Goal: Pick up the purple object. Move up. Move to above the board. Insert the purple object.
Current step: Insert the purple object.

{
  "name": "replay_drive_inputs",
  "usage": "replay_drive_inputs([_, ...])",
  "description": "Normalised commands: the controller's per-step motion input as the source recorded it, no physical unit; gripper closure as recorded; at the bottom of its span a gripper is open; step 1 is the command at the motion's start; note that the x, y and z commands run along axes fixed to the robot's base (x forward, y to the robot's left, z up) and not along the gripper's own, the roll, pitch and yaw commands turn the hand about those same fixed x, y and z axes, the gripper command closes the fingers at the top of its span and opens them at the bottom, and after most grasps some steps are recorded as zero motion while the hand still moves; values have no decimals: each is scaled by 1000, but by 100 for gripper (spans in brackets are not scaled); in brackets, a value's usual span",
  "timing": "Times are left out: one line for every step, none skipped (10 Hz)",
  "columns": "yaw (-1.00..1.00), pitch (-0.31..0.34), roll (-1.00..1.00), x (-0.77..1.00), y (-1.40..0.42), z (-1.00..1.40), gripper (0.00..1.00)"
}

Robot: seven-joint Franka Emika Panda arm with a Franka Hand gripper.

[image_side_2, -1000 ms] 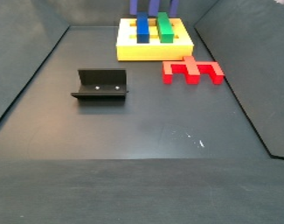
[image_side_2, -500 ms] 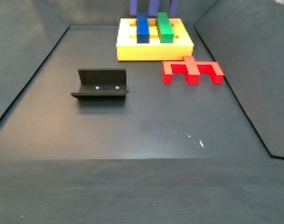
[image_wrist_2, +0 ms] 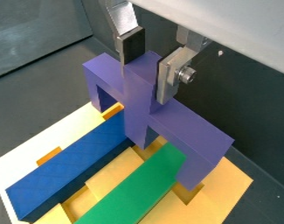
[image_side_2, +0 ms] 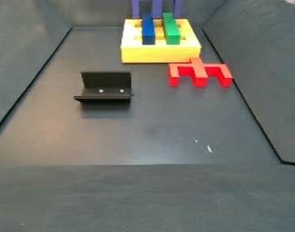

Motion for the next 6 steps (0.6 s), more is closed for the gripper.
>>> replay_drive_inputs([0, 0, 0, 9, 0, -17, 100])
replay_drive_inputs([0, 0, -7, 0, 0, 0, 100])
replay_drive_inputs([0, 0, -46, -46, 0, 51, 100])
replay_drive_inputs([0, -26, -40, -109, 0, 0, 100])
replay_drive_inputs([0, -61, -50, -131, 0, 0, 100])
replay_drive_inputs([0, -107, -77, -171, -9, 0, 100])
